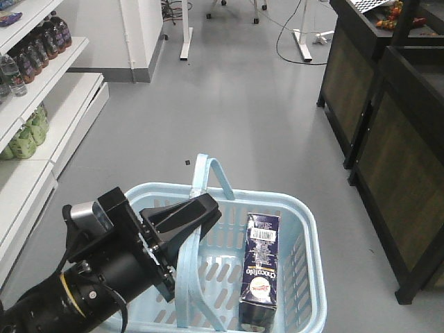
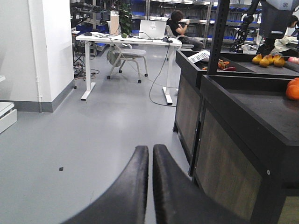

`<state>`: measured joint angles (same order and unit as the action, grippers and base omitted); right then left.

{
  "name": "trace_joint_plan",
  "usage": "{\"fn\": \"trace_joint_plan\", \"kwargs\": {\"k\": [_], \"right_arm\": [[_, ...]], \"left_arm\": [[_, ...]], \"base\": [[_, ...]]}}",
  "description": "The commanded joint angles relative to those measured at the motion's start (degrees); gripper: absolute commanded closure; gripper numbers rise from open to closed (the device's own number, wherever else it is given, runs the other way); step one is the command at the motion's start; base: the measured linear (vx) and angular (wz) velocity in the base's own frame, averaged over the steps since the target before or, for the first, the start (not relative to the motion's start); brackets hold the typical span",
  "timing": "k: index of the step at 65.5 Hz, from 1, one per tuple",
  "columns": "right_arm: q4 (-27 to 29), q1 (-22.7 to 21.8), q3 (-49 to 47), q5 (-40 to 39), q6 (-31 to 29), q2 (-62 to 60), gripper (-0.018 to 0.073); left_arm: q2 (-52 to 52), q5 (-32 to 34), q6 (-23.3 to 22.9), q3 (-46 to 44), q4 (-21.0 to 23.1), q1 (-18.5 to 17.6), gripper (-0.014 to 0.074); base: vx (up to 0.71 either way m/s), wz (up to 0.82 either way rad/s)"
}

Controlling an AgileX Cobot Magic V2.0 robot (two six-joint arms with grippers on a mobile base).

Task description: Left arm holds basket, right arm returns cookies

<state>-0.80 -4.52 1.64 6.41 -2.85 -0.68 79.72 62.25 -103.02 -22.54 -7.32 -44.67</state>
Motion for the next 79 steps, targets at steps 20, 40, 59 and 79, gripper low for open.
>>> {"fn": "trace_joint_plan", "kwargs": {"k": [20, 40, 59, 79], "right_arm": [[-0.2, -0.1, 1.0, -4.3, -0.3, -0.3, 0.0565], [-0.2, -0.1, 1.0, -4.3, -0.3, -0.3, 0.0565], [-0.2, -0.1, 1.0, -4.3, -0.3, -0.3, 0.0565], [-0.2, -0.1, 1.0, -4.3, -0.3, -0.3, 0.0565]], "left_arm": [[-1.8, 16.4, 0.0, -1.6, 0.9, -0.4, 0.0599], [-1.8, 16.4, 0.0, -1.6, 0.9, -0.4, 0.0599], [-1.8, 16.4, 0.0, -1.6, 0.9, -0.4, 0.0599], [-1.8, 16.4, 0.0, -1.6, 0.9, -0.4, 0.0599]], "base": [[0.26, 0.01], [0.34, 0.02], [0.40, 0.01], [0.42, 0.03]]}}
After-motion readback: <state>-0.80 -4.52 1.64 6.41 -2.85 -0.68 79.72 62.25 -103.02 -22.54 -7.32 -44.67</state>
